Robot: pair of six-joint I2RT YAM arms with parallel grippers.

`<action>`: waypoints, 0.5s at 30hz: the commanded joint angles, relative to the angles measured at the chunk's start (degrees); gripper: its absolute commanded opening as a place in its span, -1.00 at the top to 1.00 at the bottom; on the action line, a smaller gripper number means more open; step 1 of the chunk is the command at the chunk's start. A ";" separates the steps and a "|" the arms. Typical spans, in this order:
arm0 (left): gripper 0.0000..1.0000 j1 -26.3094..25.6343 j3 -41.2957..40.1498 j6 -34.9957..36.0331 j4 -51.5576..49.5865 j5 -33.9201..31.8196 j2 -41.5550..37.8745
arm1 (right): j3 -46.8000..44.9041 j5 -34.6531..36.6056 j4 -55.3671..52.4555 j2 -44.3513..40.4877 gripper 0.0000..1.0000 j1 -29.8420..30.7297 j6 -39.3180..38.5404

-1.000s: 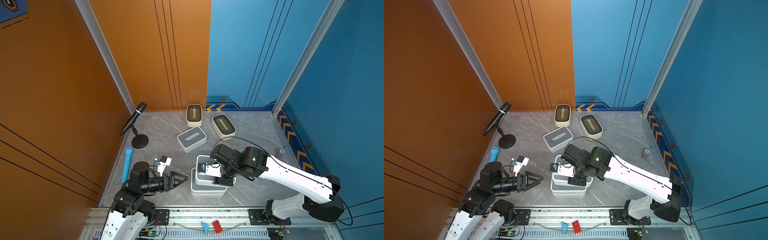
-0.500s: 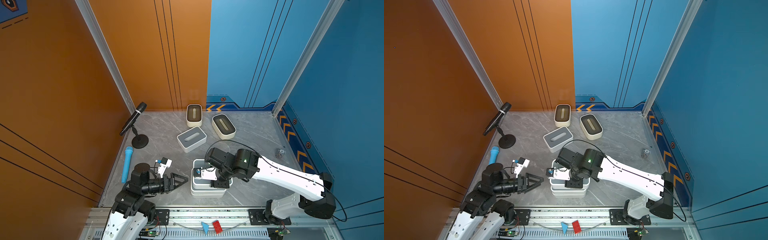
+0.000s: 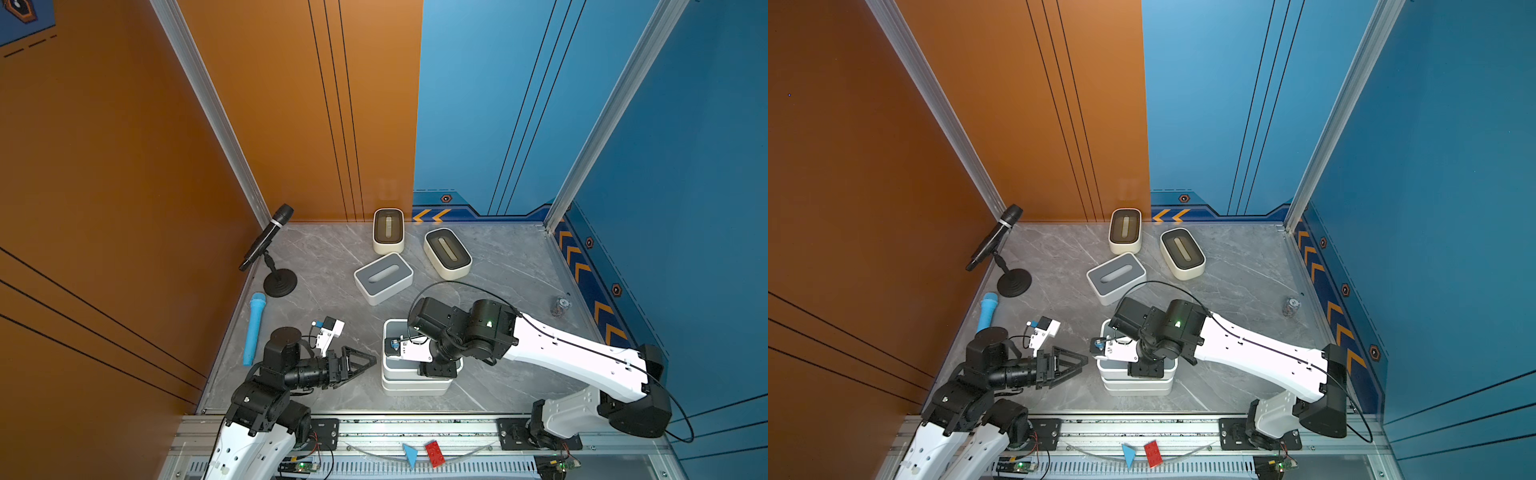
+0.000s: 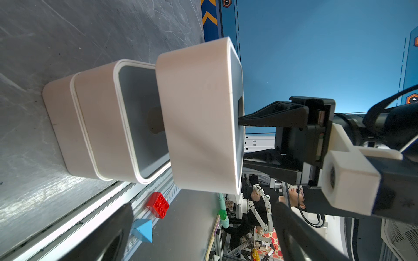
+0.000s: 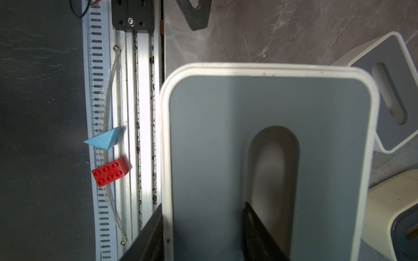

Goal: Stack the tissue boxes
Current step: Place the tissue box at the tissue box.

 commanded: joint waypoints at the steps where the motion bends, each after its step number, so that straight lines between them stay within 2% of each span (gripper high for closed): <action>1: -0.96 0.05 -0.68 -0.25 -0.71 1.24 -0.53 | -0.94 1.89 2.14 -0.59 0.26 0.67 0.50; 15: -0.95 -0.30 -1.37 0.02 -0.72 0.89 0.01 | -1.76 2.78 2.99 0.49 0.26 1.00 0.42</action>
